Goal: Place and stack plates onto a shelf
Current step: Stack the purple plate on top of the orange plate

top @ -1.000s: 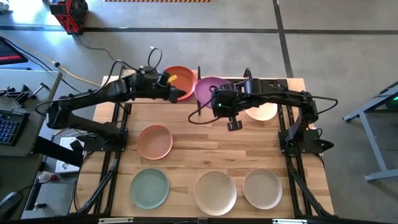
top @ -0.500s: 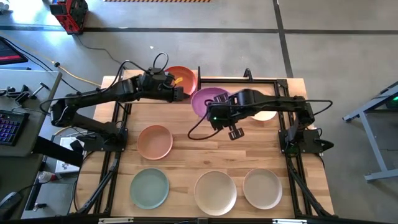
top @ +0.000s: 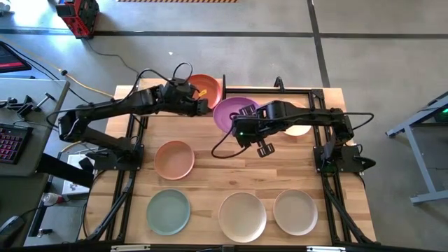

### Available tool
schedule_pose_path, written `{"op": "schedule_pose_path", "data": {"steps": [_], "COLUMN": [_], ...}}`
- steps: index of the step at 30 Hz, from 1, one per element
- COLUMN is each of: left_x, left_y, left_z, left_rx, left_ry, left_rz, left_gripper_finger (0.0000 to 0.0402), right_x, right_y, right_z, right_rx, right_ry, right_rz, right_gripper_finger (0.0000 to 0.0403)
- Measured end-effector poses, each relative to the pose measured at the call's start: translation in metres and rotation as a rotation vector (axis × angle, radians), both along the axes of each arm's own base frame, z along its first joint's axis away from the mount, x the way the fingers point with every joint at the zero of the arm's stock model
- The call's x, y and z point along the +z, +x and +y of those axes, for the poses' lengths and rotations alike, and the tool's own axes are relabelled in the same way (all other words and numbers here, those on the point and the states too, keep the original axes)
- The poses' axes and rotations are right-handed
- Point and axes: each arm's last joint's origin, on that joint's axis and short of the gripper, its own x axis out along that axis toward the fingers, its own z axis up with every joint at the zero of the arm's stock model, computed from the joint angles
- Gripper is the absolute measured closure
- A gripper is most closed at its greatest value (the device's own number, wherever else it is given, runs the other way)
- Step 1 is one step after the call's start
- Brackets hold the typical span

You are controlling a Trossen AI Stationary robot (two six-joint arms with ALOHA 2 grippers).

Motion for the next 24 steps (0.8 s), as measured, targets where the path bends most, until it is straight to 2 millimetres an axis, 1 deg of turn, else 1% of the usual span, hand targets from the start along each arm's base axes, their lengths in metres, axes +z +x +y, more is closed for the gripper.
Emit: {"op": "schedule_pose_path", "data": {"steps": [4, 9, 15, 18, 24], "left_x": [-0.009, -0.014, -0.013, -0.008, -0.005], "left_y": [0.008, 0.012, 0.012, 0.01, 0.013], "left_z": [0.001, 0.001, 0.001, 0.003, 0.004], "left_rx": [-0.008, -0.013, -0.013, -0.006, -0.01], "left_ry": [-0.014, -0.018, -0.016, -0.003, 0.01], "left_rz": [0.028, 0.046, 0.041, 0.008, -0.033], "left_gripper_finger": [0.033, 0.033, 0.033, 0.033, 0.033], "right_x": [0.0, 0.0, 0.0, 0.0, 0.0], "right_y": [0.0, 0.0, -0.001, -0.001, -0.001], "right_z": [0.0, 0.0, 0.0, 0.0, 0.0], "right_rx": [-0.002, -0.002, -0.015, -0.016, -0.015], "right_ry": [-0.01, -0.01, -0.007, -0.006, 0.004], "right_rz": [0.0, 0.001, 0.005, 0.005, 0.007], "right_gripper_finger": [0.0403, 0.0403, 0.0403, 0.0403, 0.0403]}}
